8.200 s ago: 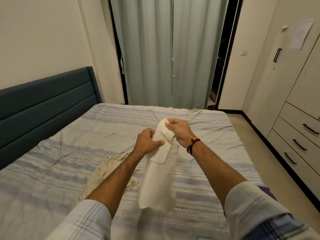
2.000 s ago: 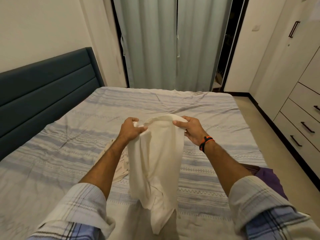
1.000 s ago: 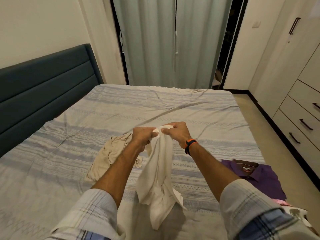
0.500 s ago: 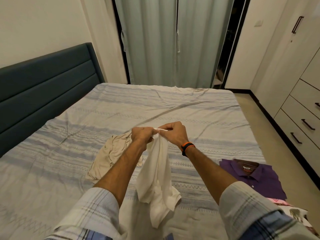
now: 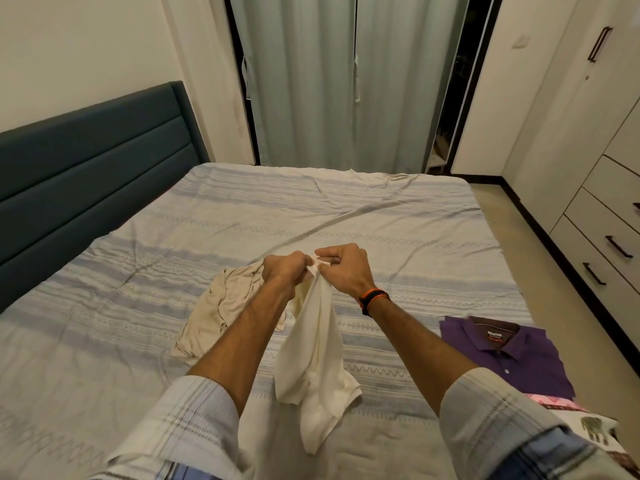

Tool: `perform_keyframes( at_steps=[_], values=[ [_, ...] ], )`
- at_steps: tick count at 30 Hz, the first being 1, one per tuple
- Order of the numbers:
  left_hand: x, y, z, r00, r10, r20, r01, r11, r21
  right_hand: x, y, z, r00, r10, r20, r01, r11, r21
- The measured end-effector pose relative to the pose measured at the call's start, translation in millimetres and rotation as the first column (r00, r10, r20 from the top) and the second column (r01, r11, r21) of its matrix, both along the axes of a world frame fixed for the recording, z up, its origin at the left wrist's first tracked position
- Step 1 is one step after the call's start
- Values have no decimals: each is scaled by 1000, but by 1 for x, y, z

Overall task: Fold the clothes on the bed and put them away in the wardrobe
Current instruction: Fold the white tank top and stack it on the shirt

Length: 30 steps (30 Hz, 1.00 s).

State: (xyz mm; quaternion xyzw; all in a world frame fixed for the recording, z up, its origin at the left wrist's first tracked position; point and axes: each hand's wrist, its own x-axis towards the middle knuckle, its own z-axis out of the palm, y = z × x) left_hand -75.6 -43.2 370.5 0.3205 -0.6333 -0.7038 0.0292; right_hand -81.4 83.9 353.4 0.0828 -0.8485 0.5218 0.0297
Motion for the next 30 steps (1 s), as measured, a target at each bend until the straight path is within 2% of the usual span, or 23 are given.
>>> perform_keyframes(
  at_steps=[6, 12, 17, 21, 27, 28, 29, 30],
  values=[
    [1, -2, -3, 1000, 22, -21, -21, 999, 39, 3, 1, -3, 995, 89, 44, -90, 996, 24],
    [0, -2, -13, 998, -58, 7, 59, 998, -31, 5, 2, -10, 992, 120, 28, -122, 989, 78],
    [-1, -5, -21, 992, -121, -21, 118, 984, -135, 5, 0, -16, 998, 58, 1, -58, 995, 83],
    [1, -7, -21, 975, -221, -20, 215, 966, -146, 5, 1, -18, 1000, -21, 3, 21, 999, 39],
    [9, -5, -17, 956, -291, -44, 281, 947, -152, 6, 5, -14, 999, -35, 19, 35, 999, 4],
    [9, -3, -17, 957, -289, -39, 274, 937, -215, 6, 4, -11, 999, -29, 22, 29, 1000, -1],
    [9, -2, -16, 957, -287, -33, 259, 902, -346, 6, 4, -7, 1000, -14, 21, 14, 1000, 0],
    [8, -2, -16, 951, -307, -30, 251, 827, -503, 7, 3, -4, 1000, 8, 13, -8, 1000, 6]
  ],
)
